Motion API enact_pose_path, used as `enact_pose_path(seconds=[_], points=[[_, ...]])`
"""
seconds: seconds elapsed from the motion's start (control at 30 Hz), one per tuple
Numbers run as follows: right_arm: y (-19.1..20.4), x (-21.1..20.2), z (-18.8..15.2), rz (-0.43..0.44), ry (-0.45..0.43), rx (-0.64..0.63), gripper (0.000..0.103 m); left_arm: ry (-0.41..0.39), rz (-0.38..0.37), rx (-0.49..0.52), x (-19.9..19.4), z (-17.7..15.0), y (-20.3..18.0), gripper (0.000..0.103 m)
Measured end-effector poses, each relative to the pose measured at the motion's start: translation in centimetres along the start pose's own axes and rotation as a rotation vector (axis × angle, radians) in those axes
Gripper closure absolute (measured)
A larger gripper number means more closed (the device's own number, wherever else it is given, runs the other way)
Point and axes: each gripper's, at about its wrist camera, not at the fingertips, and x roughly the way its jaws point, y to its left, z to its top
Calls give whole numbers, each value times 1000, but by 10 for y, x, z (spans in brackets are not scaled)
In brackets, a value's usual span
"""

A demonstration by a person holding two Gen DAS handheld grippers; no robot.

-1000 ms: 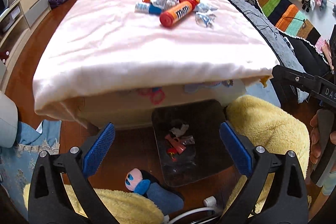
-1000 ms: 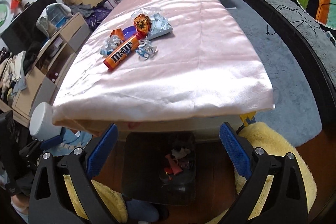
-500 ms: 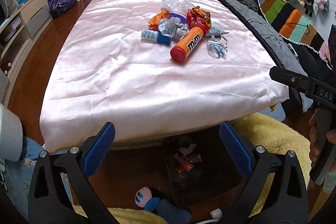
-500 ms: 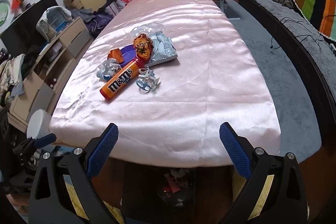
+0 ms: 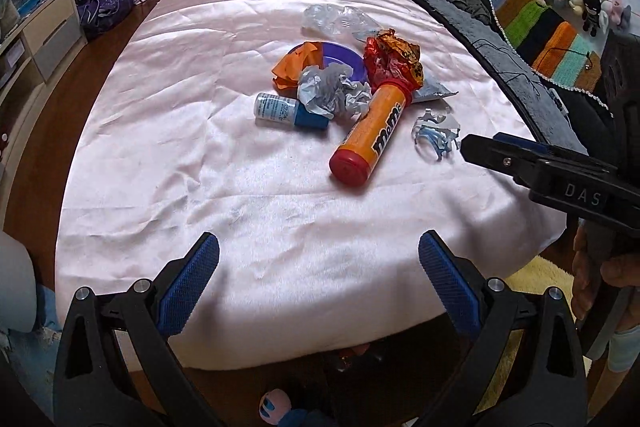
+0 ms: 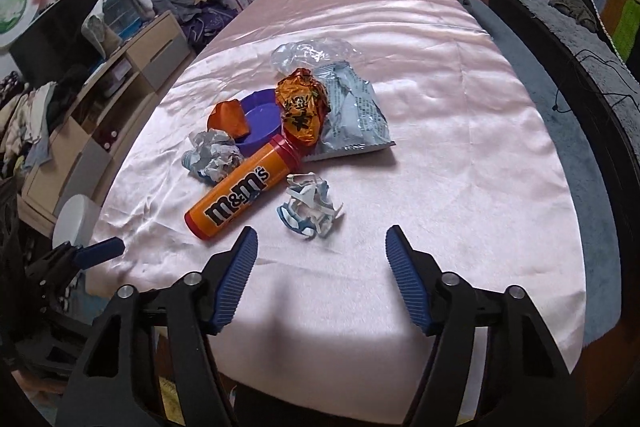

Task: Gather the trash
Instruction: 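Grasp the blue-white crumpled wrapper with the right tool while the left tool grasps the orange M&M's tube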

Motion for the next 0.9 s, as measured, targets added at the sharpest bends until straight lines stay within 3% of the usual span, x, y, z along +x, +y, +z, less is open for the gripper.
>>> enact_pose_path(seconds=[0.23,0.3,0.37,0.43,0.7,0.77,0.9], points=[[4,31,14,-19,36,-47,56,9,-6,29,22,21,-5,9],[2,34,16,-32,32,-49,66,11,-14,32,28,27,-6,12],[-3,35,18,-51,22,-50,82,14,-20,40,35,32,-9,20],[-9,36,19,-51,16,-43,88,20,-23,51,41,36,-13,30],[-20,36,22,-32,12,-29,89,1,-37,90,55,48,-28,40],[-20,35,22,-30,12,-30,90,-5,-25,102,55,50,-31,60],[-23,31,18,-32,16,-21,90,8,-49,88,52,48,-29,71]])
